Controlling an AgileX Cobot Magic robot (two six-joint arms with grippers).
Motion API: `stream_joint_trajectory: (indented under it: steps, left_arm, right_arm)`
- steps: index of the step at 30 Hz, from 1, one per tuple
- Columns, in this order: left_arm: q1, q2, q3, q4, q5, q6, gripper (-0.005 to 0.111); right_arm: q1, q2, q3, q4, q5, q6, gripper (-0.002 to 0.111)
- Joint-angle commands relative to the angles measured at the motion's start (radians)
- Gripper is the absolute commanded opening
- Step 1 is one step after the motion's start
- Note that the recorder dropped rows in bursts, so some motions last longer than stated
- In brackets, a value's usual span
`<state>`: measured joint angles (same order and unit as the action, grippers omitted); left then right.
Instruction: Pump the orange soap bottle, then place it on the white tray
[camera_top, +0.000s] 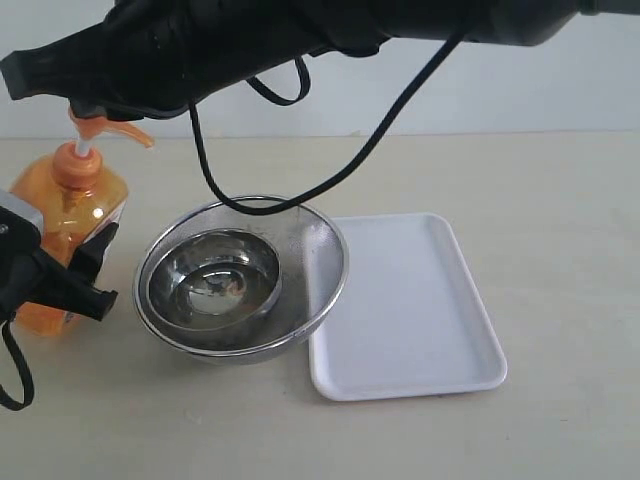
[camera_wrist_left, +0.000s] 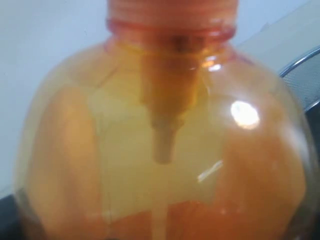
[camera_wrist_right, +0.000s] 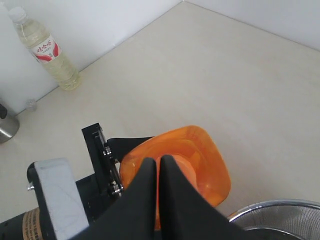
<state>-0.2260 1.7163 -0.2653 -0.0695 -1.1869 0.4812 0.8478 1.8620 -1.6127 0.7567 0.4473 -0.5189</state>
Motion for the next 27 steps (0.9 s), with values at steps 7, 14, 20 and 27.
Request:
stream_joint_trajectory:
  steps: [7, 14, 20, 27]
  left_arm:
    - [-0.004, 0.000, 0.002, 0.044, 0.014, -0.037, 0.005]
    - [-0.004, 0.000, 0.002, 0.044, 0.014, -0.039, 0.005]
    - [-0.004, 0.000, 0.002, 0.046, 0.014, -0.040, 0.005]
    - [-0.004, 0.000, 0.002, 0.059, 0.014, -0.045, 0.005]
  right_arm:
    - [0.000, 0.063, 0.014, -0.032, 0.089, -0.002, 0.000]
    - [0.000, 0.086, 0.014, -0.032, 0.099, 0.001, 0.000]
    - [0.000, 0.086, 0.014, -0.034, 0.124, -0.001, 0.000]
    - [0.000, 0.086, 0.014, -0.034, 0.124, -0.001, 0.000]
